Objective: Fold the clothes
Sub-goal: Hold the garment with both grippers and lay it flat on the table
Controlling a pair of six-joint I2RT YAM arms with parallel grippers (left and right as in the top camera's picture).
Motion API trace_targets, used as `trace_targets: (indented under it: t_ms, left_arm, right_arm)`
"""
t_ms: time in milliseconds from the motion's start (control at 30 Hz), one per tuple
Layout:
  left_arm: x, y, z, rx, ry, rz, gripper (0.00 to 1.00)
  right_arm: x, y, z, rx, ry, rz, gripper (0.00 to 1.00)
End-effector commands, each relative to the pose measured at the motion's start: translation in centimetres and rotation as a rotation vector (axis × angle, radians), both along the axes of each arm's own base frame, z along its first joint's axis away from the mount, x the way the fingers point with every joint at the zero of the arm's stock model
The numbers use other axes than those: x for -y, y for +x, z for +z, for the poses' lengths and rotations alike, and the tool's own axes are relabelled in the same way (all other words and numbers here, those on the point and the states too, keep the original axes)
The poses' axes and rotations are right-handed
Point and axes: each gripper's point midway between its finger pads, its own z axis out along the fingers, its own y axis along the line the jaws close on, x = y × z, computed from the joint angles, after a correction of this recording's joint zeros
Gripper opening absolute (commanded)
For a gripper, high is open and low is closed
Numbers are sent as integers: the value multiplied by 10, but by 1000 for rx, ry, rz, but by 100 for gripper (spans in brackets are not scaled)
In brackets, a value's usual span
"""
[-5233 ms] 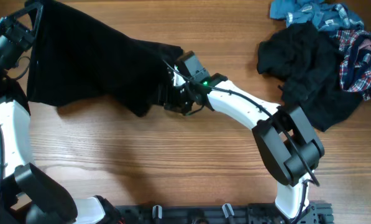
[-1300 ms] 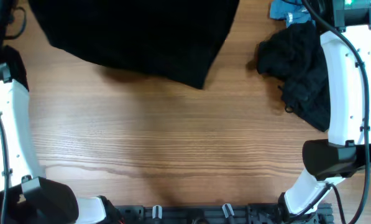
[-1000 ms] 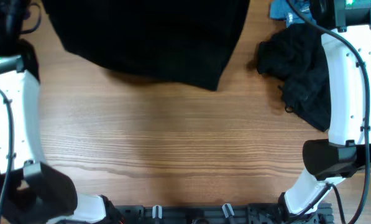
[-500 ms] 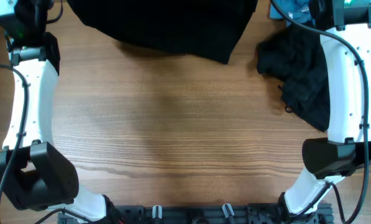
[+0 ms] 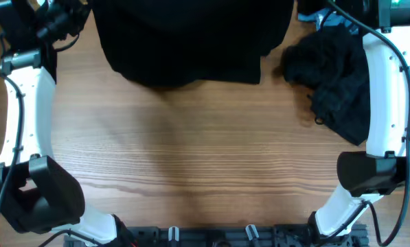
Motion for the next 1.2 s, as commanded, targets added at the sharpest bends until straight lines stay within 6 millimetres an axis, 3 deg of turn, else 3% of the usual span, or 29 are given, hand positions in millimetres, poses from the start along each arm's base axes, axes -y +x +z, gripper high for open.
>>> trace_targets:
  t_ms: [0,200,400,633,733,833,1033,1167]
  left_arm:
    - [8,-29,20,49,-53,-206,4]
    - [-6,-52,27,75,-94,-308,4]
    - [-30,-52,26,135,-26,-263,4]
    - [-63,-22,19,167,136,-35,4]
    - [-76,-7,31,234,214,78,4]
    - [-73,1,57,359,266,106,4]
    - [-52,-8,97,436,257,44,4]
    - [-35,-30,119,460,271,-9,4]
  right_arm:
    - [-12,-22,5,-36,51,99,4]
    - [-16,-37,-3,-104,66,129,4]
    - [-16,-20,13,6,62,131,4]
    - [-7,19,51,260,10,76,4]
    - [1,36,72,379,-21,30,4]
    - [7,44,90,460,-39,-11,4]
    - [9,18,125,521,-34,-21,4]
    - [17,-19,153,536,-44,-68,4]
